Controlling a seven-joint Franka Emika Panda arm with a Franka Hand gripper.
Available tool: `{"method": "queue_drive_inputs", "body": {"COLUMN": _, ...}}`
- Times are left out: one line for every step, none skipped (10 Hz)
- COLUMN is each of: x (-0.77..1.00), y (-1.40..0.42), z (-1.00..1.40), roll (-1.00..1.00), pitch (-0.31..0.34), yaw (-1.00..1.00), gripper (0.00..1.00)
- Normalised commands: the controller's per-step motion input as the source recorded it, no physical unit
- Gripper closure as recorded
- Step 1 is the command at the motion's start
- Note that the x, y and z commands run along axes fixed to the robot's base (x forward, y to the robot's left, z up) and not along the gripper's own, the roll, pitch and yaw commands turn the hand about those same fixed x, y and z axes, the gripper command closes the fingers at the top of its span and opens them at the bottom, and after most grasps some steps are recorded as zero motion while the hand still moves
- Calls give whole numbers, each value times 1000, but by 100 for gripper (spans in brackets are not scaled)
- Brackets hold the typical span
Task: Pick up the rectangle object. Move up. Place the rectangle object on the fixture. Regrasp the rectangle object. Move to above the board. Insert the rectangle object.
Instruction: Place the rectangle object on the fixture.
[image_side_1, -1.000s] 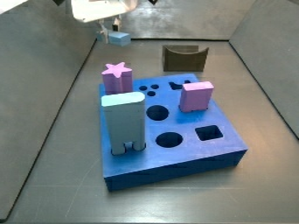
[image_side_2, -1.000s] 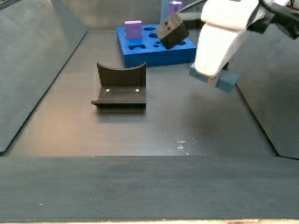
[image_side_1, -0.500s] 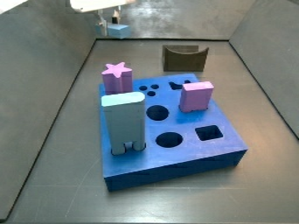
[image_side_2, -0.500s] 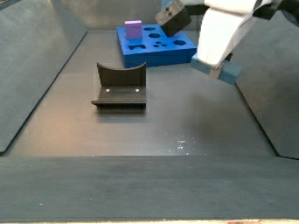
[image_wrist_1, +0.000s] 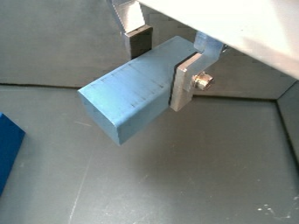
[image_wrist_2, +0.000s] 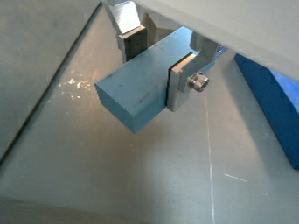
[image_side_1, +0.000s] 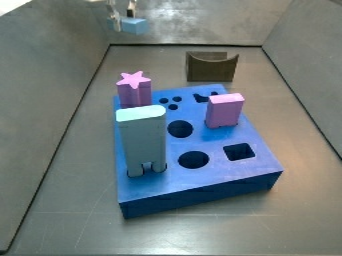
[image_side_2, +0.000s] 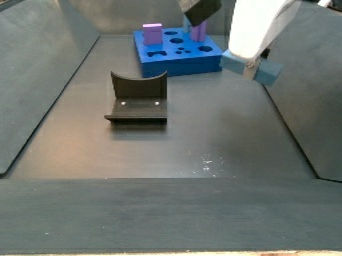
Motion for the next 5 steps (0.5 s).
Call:
{"method": "queue_drive_inputs", "body": {"x": -37, "y": 3, "z": 949, "roll": 204, "pitch": 161, "yaw": 31, "gripper": 100}}
{"method": "queue_drive_inputs", "body": {"x": -31, "y": 5, "z": 860, "roll": 193, "pitch": 156, "yaw": 31, "gripper": 100}}
{"method": "queue_drive_inputs", "body": {"x": -25, "y": 7, "z": 734, "roll": 184, "pitch": 160, "yaw": 29, "gripper": 100}}
{"method": "queue_drive_inputs", "body": {"x": -17, "y": 9, "z": 634, "roll": 163, "pitch": 158, "yaw": 27, "gripper": 100}}
{"method": "queue_drive_inputs", "body": {"x": -14, "y": 14, "z": 494, "roll": 162, "pitch": 166, "yaw": 27, "gripper": 100}}
